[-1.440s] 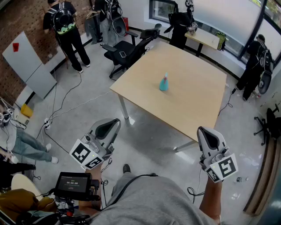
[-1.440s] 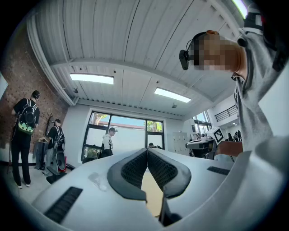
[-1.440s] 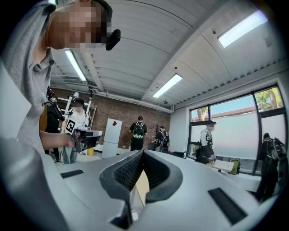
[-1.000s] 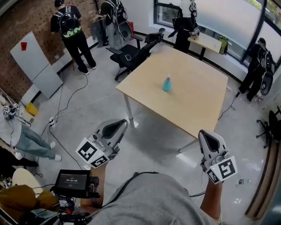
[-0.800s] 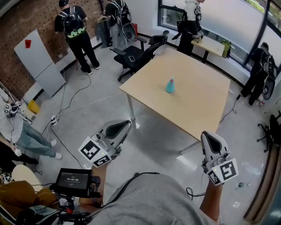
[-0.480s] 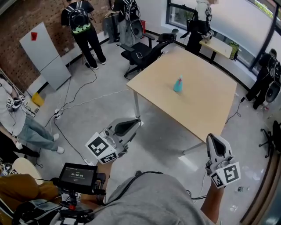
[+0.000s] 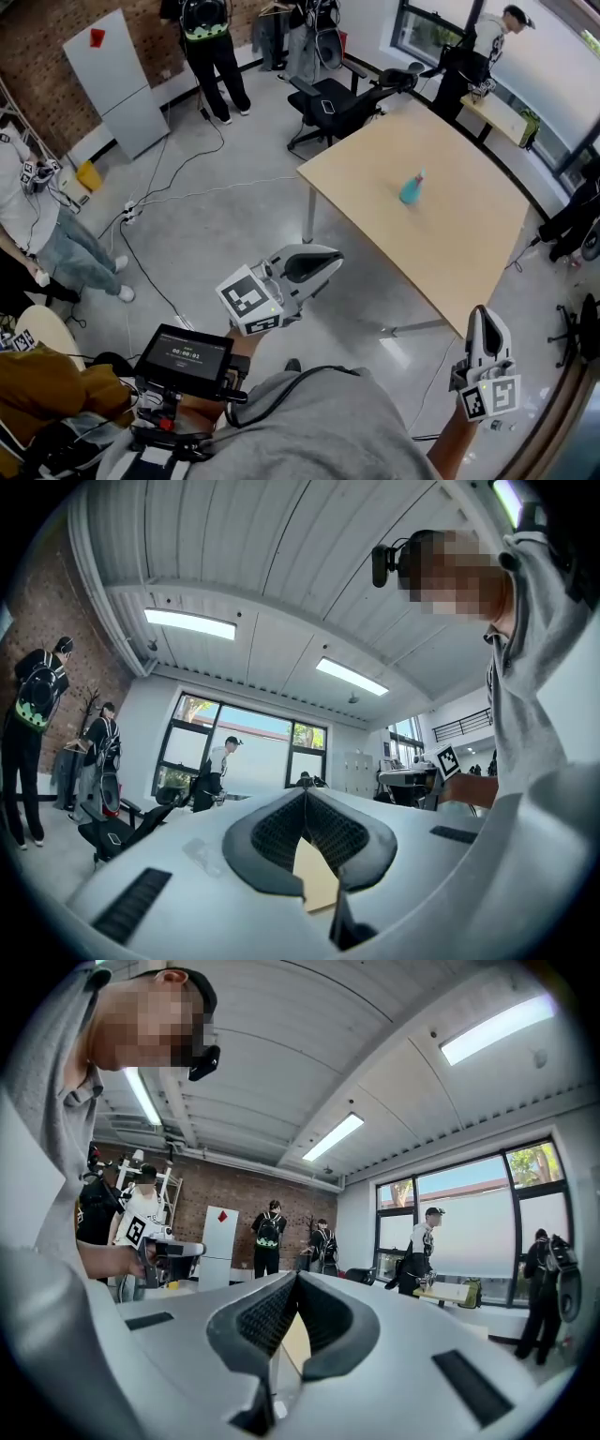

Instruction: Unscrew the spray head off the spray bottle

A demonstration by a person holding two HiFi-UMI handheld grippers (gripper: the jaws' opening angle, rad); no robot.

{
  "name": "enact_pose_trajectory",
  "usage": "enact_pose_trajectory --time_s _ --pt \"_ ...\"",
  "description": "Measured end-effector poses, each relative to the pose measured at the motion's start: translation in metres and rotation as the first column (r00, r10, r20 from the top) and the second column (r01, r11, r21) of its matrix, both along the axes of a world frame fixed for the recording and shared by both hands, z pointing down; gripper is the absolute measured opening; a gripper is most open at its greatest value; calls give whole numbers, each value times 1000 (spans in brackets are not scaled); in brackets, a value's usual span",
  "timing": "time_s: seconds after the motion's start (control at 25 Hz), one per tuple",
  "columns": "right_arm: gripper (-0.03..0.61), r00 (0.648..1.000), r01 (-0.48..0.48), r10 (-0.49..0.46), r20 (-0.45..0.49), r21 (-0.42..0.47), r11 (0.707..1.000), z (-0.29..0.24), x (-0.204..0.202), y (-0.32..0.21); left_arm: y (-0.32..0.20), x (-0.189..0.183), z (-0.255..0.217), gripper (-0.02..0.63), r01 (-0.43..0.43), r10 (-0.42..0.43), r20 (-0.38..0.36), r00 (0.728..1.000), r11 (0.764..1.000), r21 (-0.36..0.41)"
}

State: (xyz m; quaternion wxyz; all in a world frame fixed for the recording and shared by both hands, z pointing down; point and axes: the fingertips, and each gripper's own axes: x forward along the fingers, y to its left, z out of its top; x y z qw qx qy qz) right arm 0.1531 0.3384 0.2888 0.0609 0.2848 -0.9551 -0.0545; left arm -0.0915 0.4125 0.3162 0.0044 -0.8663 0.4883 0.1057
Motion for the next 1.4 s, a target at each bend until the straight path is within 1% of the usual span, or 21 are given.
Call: enact_pose_trajectory --time_s 0.08,0.2,0.32,0.52,0.68,0.88,1.04,1.16,1.28,1.4 --pt "5 1000 6 -7 -5 -15 1000 2 -2 -7 -10 -3 4 3 -1 1 -13 1000 1000 -8" --pt "5 1000 23 -23 -13 -22 1000 13 -3 -31 -34 -6 17 3 3 -3 -34 999 1000 -20" --pt "5 999 51 -51 -15 -26 998 19 -7 -69 -70 -4 25 3 13 -13 -21 1000 999 -35" --pt "6 992 124 -126 -28 -43 991 14 -4 -145 -142 13 24 3 64 -66 -46 997 996 -55" --pt "5 984 173 -175 -29 -44 984 5 -1 -180 -177 27 19 4 83 -86 -42 995 995 -58" --pt "5 977 214 -215 -13 -48 976 11 18 -231 -225 52 32 4 105 -109 -40 993 990 -92" --pt "5 978 208 -208 6 -65 976 17 27 -259 -252 63 52 5 89 -93 -20 995 985 -146" --pt "6 979 202 -201 15 -82 976 25 32 -272 -271 62 66 5 86 -89 -5 996 979 -182" --pt "6 980 198 -198 6 -99 975 33 36 -284 -293 62 81 5 83 -89 -17 996 975 -205" --pt "6 986 169 -170 3 -106 980 37 43 -300 -322 64 98 5 62 -69 -25 997 973 -221"
